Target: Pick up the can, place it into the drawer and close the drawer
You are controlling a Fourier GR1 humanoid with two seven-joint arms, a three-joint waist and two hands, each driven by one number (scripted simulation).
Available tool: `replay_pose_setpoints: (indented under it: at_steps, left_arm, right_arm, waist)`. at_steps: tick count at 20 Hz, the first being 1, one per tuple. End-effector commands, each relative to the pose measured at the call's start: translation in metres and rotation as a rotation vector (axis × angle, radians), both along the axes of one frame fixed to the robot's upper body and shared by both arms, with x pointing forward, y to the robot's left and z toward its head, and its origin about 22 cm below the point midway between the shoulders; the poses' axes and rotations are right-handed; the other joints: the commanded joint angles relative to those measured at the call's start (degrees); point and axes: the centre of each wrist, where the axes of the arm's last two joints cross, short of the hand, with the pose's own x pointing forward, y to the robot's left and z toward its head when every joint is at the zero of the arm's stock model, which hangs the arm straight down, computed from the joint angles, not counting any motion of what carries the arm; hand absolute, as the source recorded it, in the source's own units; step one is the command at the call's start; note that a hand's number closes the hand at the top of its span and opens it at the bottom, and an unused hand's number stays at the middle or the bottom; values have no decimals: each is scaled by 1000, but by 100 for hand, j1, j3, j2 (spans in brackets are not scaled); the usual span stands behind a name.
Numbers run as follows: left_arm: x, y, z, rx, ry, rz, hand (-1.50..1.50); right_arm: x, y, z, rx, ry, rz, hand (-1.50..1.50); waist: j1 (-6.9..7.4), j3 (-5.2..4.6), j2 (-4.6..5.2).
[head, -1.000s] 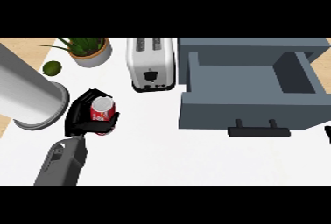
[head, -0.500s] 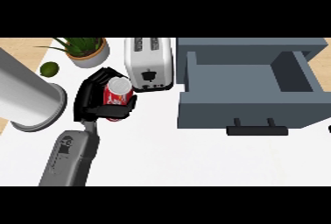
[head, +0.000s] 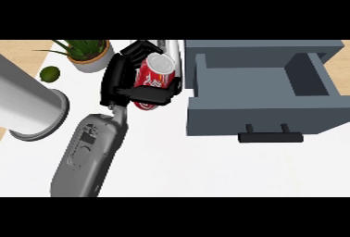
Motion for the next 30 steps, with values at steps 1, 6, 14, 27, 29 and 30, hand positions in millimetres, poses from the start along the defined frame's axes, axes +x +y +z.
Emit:
replay_pose_setpoints:
  at_steps: [1, 6, 14, 27, 29, 30]
  left_arm:
    - [6, -33, 34, 26, -28, -18, 150]
    - [26, -66, 77, 48, -58, -18, 150]
    - [34, -105, 102, 60, -46, -31, 150]
    - [66, -135, 112, 136, -12, 8, 150]
    - [65, -142, 118, 134, 1, 0, 150]
    - [68, -143, 133, 126, -11, -18, 150]
  right_arm:
    - [-7, 4, -5, 0, 12, 3, -150]
    - [-1, -5, -3, 7, 8, -9, -150]
    - [9, -2, 11, -3, 7, -7, -150]
    - [22, 19, 6, 2, -28, 24, -150]
    - [19, 7, 14, -17, 2, 35, -150]
    - [25, 8, 15, -4, 5, 25, -150]
  waist:
    - [-23, 1, 3]
    - [-58, 2, 13]
    - [-59, 0, 20]
    - [-224, 5, 74]
    - [-261, 6, 70]
    - [-195, 4, 70]
